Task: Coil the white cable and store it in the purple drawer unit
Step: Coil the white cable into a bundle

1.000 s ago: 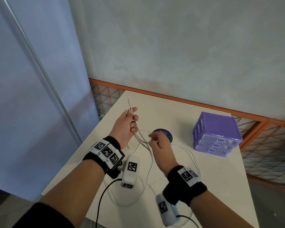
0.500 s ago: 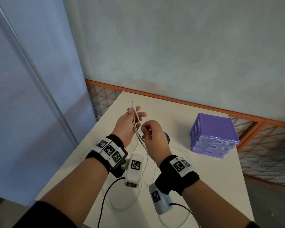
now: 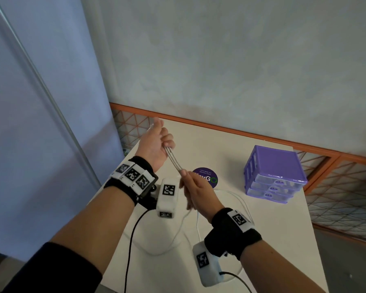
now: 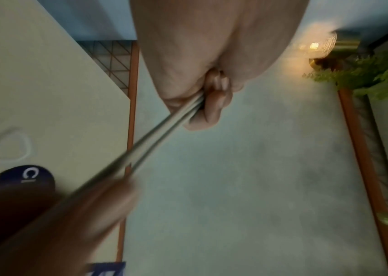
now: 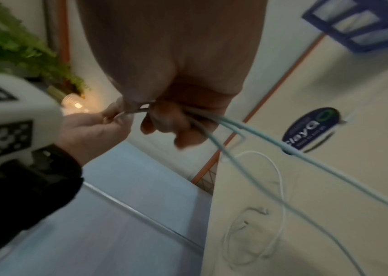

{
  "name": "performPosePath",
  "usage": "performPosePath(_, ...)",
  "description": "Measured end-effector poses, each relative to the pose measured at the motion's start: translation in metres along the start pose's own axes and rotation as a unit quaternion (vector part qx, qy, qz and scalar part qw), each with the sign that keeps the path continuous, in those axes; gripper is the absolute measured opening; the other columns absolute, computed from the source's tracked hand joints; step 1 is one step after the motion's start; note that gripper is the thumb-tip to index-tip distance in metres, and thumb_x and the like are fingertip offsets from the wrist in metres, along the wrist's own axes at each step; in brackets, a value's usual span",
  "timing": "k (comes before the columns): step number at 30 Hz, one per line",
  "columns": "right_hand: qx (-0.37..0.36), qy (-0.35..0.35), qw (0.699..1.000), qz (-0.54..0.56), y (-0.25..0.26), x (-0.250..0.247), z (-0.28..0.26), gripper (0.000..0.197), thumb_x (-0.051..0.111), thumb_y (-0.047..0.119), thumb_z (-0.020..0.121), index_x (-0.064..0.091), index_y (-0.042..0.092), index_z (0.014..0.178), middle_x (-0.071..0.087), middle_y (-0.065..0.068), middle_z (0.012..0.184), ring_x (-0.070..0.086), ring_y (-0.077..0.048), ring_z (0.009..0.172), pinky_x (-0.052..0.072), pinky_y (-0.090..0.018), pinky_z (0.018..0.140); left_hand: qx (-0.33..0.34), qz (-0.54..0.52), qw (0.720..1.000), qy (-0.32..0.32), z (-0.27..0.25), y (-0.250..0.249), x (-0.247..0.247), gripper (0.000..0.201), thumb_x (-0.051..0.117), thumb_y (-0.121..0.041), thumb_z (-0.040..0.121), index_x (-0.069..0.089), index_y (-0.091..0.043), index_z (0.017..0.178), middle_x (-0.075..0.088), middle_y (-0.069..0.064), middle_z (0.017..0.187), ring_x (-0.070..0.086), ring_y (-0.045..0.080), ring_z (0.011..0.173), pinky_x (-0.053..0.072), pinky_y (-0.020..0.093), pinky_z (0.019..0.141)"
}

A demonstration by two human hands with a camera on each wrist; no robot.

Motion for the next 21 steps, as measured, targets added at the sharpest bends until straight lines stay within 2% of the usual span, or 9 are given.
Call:
performPosePath(2,0.014,-0.016,1.000,-0.015,-0.014,-0.009,-0.002,0.051,0.046,0.048,0.095,0.046,0.011,0.060,0.037,-0.001,0.053,0.034,-0.015,0.041,0.035,-0.024,0.039,0.016,-0.013,1.000,-0.019,0.004,-0.016,-0.004,0.033,0.040,-0.041,0.098,0.046,-0.020,0.072,0.028,-0.009,0.046,0.024,0.006,0.039,0.028,0.017,0.040)
performPosePath(5,0.053,-0.042,0.997,-0.048,-0.033,-0.025,-0.004,0.061,0.048,0.055,0.091,0.041,0.002,0.062,0.032,0.004,0.052,0.032,-0.015,0.047,0.036,-0.029,0.049,0.036,-0.017,0.998,-0.046,0.004,-0.029,-0.008,0.034,0.039,-0.037,0.100,0.045,-0.022,0.070,0.030,-0.009,0.043,0.027,0.005,0.036,0.030,0.017,0.039)
performPosePath(7,0.076,-0.040,0.992,-0.092,-0.041,-0.034,-0.007,0.059,0.046,0.059,0.089,0.040,0.009,0.059,0.038,0.008,0.046,0.039,-0.015,0.042,0.039,-0.029,0.054,0.058,-0.015,0.996,-0.065,0.001,-0.030,-0.013,0.034,0.039,-0.035,0.100,0.044,-0.022,0.069,0.030,-0.009,0.042,0.028,0.005,0.036,0.029,0.017,0.042)
performPosePath(10,0.104,-0.012,0.976,-0.191,-0.060,-0.045,-0.015,0.060,0.042,0.068,0.085,0.042,0.016,0.056,0.049,0.000,0.051,0.049,-0.013,0.038,0.040,-0.032,0.061,0.090,-0.035,0.989,-0.108,-0.002,-0.038,-0.027,0.030,0.040,-0.038,0.099,0.047,-0.024,0.074,0.032,-0.010,0.042,0.029,0.005,0.036,0.027,0.017,0.045)
performPosePath(12,0.114,-0.034,0.976,-0.182,-0.067,-0.053,-0.021,0.064,0.040,0.079,0.077,0.040,0.019,0.053,0.043,0.005,0.050,0.041,-0.013,0.043,0.034,-0.032,0.057,0.115,-0.047,0.981,-0.151,-0.003,-0.048,-0.046,0.026,0.041,-0.036,0.099,0.050,-0.025,0.076,0.034,-0.010,0.045,0.030,0.005,0.037,0.029,0.018,0.046)
performPosePath(14,0.100,-0.075,0.979,-0.161,-0.066,-0.063,-0.024,0.060,0.038,0.072,0.083,0.037,0.019,0.056,0.036,0.007,0.052,0.032,-0.014,0.051,0.027,-0.030,0.054,0.123,-0.029,0.971,-0.203,-0.006,-0.051,-0.066,0.025,0.042,-0.032,0.099,0.050,-0.024,0.076,0.035,-0.008,0.050,0.031,0.006,0.038,0.033,0.020,0.046)
performPosePath(16,0.088,-0.117,0.980,-0.132,-0.059,-0.070,-0.021,0.052,0.039,0.058,0.093,0.041,0.018,0.060,0.037,0.006,0.055,0.032,-0.015,0.054,0.025,-0.029,0.054,0.122,0.026,0.963,-0.239,-0.010,-0.047,-0.082,0.027,0.040,-0.027,0.099,0.047,-0.023,0.073,0.036,-0.005,0.055,0.034,0.008,0.042,0.036,0.022,0.049)
performPosePath(19,0.058,-0.137,0.984,-0.092,-0.041,-0.079,-0.012,0.047,0.038,0.053,0.096,0.044,0.018,0.065,0.037,0.008,0.055,0.032,-0.012,0.054,0.026,-0.027,0.055,0.089,0.143,0.939,-0.302,-0.012,-0.032,-0.106,0.027,0.039,-0.019,0.098,0.044,-0.018,0.071,0.043,-0.001,0.064,0.044,0.011,0.050,0.042,0.024,0.053)
performPosePath(21,0.036,-0.130,0.985,-0.111,-0.024,-0.081,-0.007,0.044,0.039,0.047,0.098,0.043,0.018,0.065,0.039,0.008,0.056,0.034,-0.009,0.053,0.028,-0.028,0.056,0.027,0.347,0.883,-0.313,-0.012,-0.024,-0.125,0.017,0.043,-0.014,0.096,0.056,-0.010,0.084,0.059,0.008,0.082,0.064,0.014,0.067,0.049,0.027,0.062)
Point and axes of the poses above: each hand's wrist, its own z-axis towards the middle knuckle, its own x-axis out of the palm, y = z × x, the point moved 3 cm from there along z, towards the middle knuckle
